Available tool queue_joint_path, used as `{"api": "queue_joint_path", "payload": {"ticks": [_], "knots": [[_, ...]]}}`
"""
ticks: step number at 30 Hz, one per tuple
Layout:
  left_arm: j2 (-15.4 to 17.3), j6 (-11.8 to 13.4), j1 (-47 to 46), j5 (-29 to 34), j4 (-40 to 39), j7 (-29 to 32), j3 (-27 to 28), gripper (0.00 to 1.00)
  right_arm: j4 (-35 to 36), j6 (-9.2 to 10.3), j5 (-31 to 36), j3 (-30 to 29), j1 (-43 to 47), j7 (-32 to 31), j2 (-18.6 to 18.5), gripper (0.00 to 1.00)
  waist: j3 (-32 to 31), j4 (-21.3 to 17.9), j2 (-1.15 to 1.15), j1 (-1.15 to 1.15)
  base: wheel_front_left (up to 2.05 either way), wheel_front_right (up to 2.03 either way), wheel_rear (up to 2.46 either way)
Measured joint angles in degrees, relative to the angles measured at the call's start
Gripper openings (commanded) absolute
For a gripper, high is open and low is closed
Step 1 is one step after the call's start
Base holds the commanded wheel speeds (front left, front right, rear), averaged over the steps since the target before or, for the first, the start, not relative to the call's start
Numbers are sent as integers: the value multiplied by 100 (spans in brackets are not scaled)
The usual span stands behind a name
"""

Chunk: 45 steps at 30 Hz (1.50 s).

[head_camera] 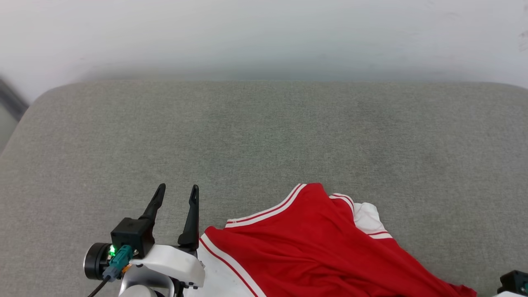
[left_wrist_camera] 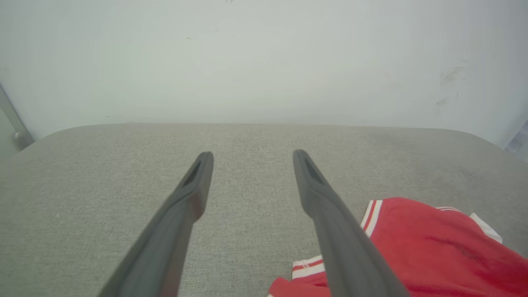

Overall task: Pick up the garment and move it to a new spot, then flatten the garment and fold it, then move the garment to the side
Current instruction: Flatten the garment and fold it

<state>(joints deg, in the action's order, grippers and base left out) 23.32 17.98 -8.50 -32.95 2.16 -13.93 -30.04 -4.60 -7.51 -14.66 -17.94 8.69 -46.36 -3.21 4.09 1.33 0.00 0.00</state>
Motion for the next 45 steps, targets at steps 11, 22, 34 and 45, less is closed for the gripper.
{"api": "queue_joint_path", "payload": {"ticks": [11,22,34,45], "knots": [[82,120,98,-53,-91,66,56,100,30,1,-323,397,-406,2349,27,100,-151,-46,0,0,0,0,0],[55,18,-97,-8,-169,104,-62,100,-868,1,-444,2449,-2189,687,-1031,100,64,313,0,0,0,0,0],[-141,-111,-324,-1,44,-3,-74,100,-2393,0,-869,3688,-3453,-13,-1556,100,513,811,0,0,0,0,0],[-162,-108,-281,0,166,-46,2,100,-2731,0,-1032,2517,-3652,1209,-1458,0,370,624,0,0,0,0,0]]}}
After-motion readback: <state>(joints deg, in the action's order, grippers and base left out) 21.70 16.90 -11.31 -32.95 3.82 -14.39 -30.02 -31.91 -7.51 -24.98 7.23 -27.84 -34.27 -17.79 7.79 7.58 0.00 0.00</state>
